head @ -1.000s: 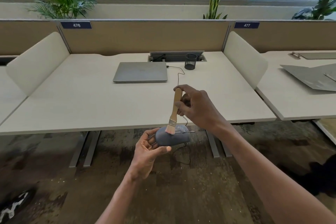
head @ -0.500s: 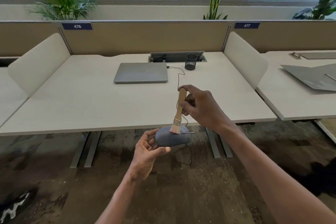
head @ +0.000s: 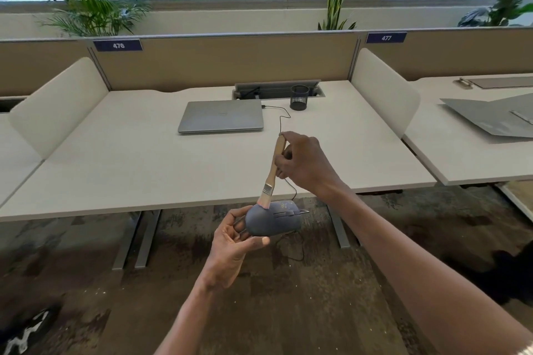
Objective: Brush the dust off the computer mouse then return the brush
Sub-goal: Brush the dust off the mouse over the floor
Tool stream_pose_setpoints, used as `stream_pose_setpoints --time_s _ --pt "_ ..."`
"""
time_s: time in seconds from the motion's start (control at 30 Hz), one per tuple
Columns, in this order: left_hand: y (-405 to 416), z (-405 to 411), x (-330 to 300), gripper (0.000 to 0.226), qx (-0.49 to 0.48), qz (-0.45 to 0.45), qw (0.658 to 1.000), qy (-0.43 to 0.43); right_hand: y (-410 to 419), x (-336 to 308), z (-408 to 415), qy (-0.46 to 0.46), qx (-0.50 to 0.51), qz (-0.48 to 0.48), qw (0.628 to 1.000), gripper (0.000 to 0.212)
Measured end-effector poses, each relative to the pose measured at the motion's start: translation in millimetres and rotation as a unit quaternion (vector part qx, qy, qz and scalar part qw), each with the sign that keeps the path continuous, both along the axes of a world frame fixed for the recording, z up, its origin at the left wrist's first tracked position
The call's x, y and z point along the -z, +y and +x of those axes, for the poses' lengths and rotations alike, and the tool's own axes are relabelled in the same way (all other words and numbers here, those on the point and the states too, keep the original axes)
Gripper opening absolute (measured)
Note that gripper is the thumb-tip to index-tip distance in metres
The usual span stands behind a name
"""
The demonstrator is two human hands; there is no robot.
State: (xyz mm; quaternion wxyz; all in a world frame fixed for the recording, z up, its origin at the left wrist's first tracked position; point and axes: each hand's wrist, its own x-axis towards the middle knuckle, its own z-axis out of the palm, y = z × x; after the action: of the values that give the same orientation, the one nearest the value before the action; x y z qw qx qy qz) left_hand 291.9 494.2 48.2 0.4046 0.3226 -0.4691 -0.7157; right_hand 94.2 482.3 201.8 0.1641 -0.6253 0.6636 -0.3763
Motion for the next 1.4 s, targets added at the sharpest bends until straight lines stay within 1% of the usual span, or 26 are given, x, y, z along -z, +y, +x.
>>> stream_pose_setpoints --time_s 0.07,0.1,0.17,0.23,0.33,0.4,0.53,0.63,0.77,0.87,0.97,1.1,1.23,1.4 --pt "0.3 1.9 1.3 0.078 -0.002 -0.002 1.0 0.002 -2.6 0.3 -2.1 0.013 0.013 0.025 1.0 0.004" --pt "0.5 3.1 2.2 0.077 -0.002 -0.002 1.0 0.004 -3.6 0.5 -3.7 0.022 0.02 0.036 0.999 0.003" --pt "1.5 4.5 4.7 0.078 -0.002 -0.001 1.0 0.005 -4.9 1.0 -7.0 0.043 0.035 0.051 0.997 0.005" --pt "2.4 5.5 6.5 0.081 -0.004 0.001 1.0 0.006 -5.0 1.1 -9.2 0.055 0.045 0.044 0.997 0.006" --pt "1.8 6.3 5.9 0.085 -0.007 0.009 1.0 0.01 -4.4 0.0 -5.8 0.014 0.033 0.02 0.999 0.003" --pt "1.4 6.2 4.4 0.087 -0.002 0.01 1.0 0.008 -4.8 -0.3 -1.8 -0.014 0.017 0.023 0.999 0.002" --pt "0.5 6.2 4.2 0.086 0.002 0.011 1.0 0.007 -6.8 4.5 -1.8 0.002 0.014 0.042 0.999 0.008" --pt "0.1 7.5 5.9 0.084 0.003 0.015 1.0 0.011 -6.4 8.2 -7.5 0.024 0.032 0.023 0.999 0.019" --pt "-1.2 9.7 7.4 0.087 -0.003 0.029 0.999 0.02 -4.6 9.9 -11.0 -0.015 0.006 -0.005 1.0 0.032" --pt "-2.4 11.4 8.4 0.087 -0.006 0.042 0.999 0.032 -2.0 13.4 -12.8 -0.016 -0.015 -0.001 1.0 0.033" --pt "-2.6 12.0 9.1 0.087 -0.005 0.047 0.998 0.037 0.4 16.0 -16.5 -0.009 -0.009 0.001 1.0 0.031" --pt "-2.3 12.5 9.0 0.084 -0.01 0.049 0.998 0.035 2.7 16.1 -19.9 0.016 0.006 -0.021 1.0 0.033" --pt "-3.1 13.0 8.5 0.077 -0.013 0.047 0.998 0.034 5.3 16.8 -21.1 0.0 -0.004 -0.024 1.0 0.033" --pt "-3.7 14.6 8.8 0.081 -0.016 0.049 0.998 0.035 8.8 20.7 -26.7 0.016 0.014 -0.034 0.999 0.034"
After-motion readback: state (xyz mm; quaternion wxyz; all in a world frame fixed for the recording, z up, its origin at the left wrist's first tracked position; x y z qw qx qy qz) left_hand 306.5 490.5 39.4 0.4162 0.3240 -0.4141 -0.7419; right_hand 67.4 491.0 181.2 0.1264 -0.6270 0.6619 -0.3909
